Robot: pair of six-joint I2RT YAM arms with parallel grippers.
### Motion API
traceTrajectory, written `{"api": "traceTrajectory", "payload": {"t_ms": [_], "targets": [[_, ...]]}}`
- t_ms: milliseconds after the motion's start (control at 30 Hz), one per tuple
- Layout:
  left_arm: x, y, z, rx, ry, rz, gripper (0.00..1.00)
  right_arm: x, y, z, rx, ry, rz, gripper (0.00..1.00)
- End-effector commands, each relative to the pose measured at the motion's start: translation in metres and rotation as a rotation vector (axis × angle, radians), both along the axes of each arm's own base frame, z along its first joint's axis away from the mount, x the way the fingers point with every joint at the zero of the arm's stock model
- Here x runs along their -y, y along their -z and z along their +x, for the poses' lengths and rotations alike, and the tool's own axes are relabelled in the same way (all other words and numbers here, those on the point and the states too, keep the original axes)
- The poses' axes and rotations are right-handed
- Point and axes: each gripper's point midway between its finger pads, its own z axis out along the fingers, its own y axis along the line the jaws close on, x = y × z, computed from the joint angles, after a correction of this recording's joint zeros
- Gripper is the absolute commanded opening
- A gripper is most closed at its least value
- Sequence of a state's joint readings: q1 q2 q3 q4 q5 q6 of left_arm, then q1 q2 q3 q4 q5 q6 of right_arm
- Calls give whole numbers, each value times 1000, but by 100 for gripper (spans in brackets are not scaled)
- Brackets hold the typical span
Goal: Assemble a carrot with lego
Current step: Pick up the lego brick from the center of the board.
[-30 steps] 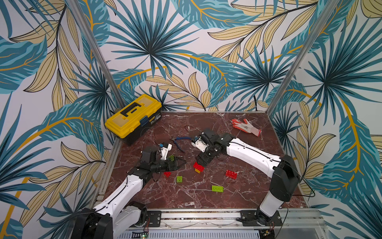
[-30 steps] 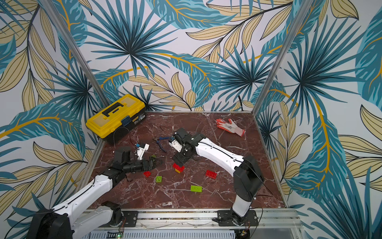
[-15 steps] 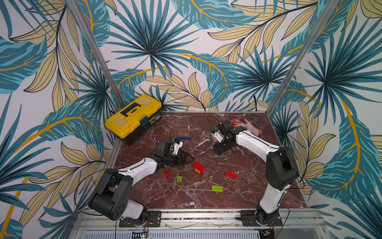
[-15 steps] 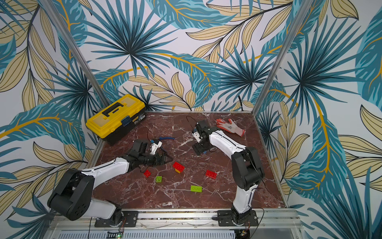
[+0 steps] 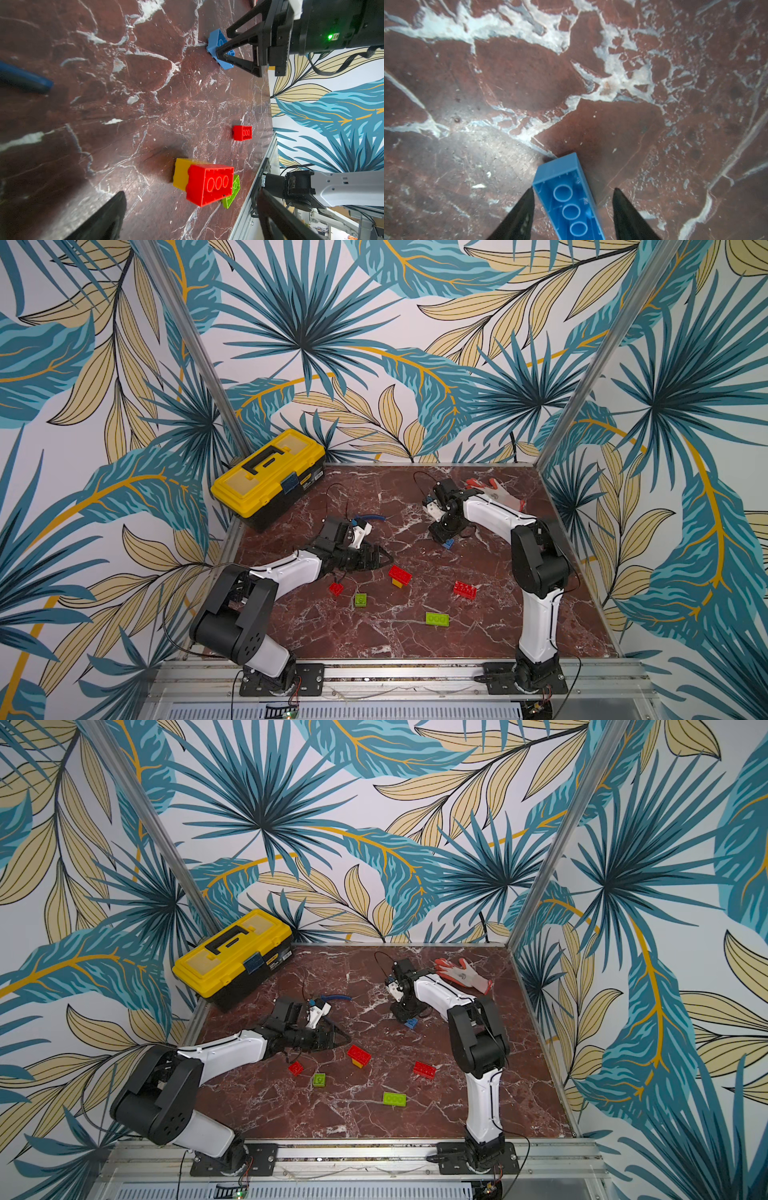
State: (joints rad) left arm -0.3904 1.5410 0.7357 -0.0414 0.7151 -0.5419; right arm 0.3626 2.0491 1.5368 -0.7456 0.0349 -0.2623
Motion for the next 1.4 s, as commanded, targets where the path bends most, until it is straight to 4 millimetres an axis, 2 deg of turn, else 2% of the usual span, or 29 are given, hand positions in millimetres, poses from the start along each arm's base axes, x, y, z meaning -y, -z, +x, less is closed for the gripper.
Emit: {"api": "traceTrajectory", "payload": {"t_ms": [0, 233, 400, 567, 700, 900, 967, 1067, 1367], "targets": [[5, -5, 5, 30, 23, -9, 97, 1, 9, -11, -61, -8, -8, 55], [6, 1, 4, 14, 34, -7, 96, 7, 15, -22, -90, -7, -29, 43], [10, 0, 2, 4, 49, -35, 97, -1, 2, -27, -103, 3, 29, 31], [15, -1, -2, -8, 63, -92, 99, -30, -32, -49, -125, -5, 145, 29], [8, -5, -4, 16, 37, -96, 99, -57, -59, -70, -112, -65, 162, 29], [-30, 0, -1, -25, -87, -105, 100, -104, -85, -100, -104, -178, 159, 29], [-40, 3, -4, -39, -109, -112, 99, -116, -87, -106, -109, -199, 163, 28], [-42, 3, -8, -43, -107, -118, 99, -125, -83, -113, -115, -220, 140, 28], [-40, 9, -8, -65, -96, -120, 99, -136, -67, -135, -127, -290, 28, 28]]}}
